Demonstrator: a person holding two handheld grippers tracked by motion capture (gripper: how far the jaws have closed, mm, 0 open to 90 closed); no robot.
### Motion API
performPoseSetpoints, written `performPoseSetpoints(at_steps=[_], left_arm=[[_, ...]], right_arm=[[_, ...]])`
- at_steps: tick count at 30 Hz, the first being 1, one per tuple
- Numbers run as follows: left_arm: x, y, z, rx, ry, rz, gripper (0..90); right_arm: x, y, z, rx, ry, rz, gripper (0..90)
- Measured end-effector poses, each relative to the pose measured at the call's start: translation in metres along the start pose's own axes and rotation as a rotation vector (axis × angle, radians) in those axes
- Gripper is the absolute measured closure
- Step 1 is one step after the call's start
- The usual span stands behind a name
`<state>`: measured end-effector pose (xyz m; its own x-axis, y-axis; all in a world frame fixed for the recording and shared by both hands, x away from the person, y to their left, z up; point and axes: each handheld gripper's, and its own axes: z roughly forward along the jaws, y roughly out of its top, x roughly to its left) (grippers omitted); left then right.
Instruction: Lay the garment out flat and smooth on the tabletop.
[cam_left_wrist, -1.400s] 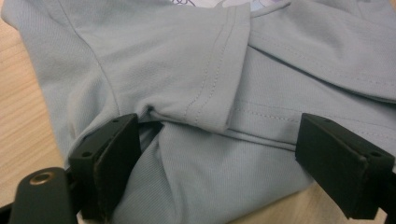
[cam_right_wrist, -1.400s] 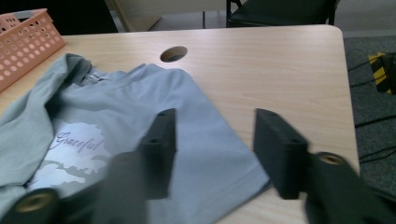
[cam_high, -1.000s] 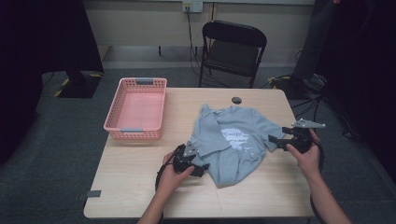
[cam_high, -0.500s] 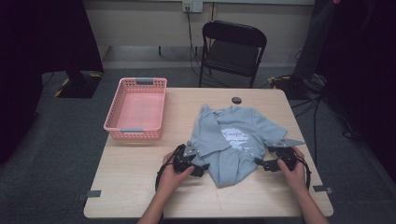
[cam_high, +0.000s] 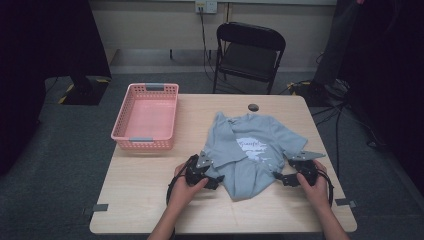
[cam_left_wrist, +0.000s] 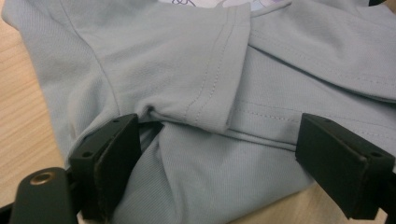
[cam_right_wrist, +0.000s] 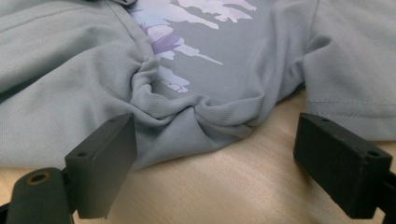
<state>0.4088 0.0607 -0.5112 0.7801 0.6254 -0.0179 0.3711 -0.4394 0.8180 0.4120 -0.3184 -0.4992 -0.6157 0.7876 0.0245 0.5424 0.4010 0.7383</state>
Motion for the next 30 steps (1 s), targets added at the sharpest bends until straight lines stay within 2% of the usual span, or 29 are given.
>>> performPoseSetpoints(at_steps=[10,14,16,17,18,22,26,28,30], left_arm=[[-0.003,-0.001,-0.002,-0.006,0.011,-0.002,15.9],[-0.002,-0.002,-0.006,-0.014,0.005,-0.032,16.9],[-0.002,0.001,-0.009,-0.024,0.016,-0.052,17.0],[-0.002,0.004,-0.010,-0.034,0.022,-0.055,17.0],[-0.003,0.010,-0.014,-0.045,0.034,-0.040,16.8],[-0.006,0.022,-0.017,-0.077,0.020,-0.037,16.1],[-0.010,0.041,-0.016,-0.081,0.014,-0.023,16.1],[-0.012,0.051,-0.013,-0.073,0.009,0.002,16.1],[-0.013,0.059,-0.008,-0.074,-0.007,-0.005,16.3]], right_arm=[[0.000,0.000,0.001,0.003,-0.004,-0.007,11.7],[0.000,0.000,0.000,0.003,-0.004,-0.007,11.7],[0.000,0.000,0.000,0.003,-0.005,-0.007,11.7],[0.000,0.000,0.000,0.003,-0.005,-0.007,11.7],[0.000,0.000,0.000,0.003,-0.005,-0.007,11.7],[0.000,0.000,0.000,0.003,-0.005,-0.007,11.7],[0.001,0.000,0.001,0.003,-0.005,-0.008,11.7],[0.001,0.000,0.001,0.003,-0.005,-0.009,11.7],[0.001,0.000,0.001,0.003,-0.005,-0.009,11.7]])
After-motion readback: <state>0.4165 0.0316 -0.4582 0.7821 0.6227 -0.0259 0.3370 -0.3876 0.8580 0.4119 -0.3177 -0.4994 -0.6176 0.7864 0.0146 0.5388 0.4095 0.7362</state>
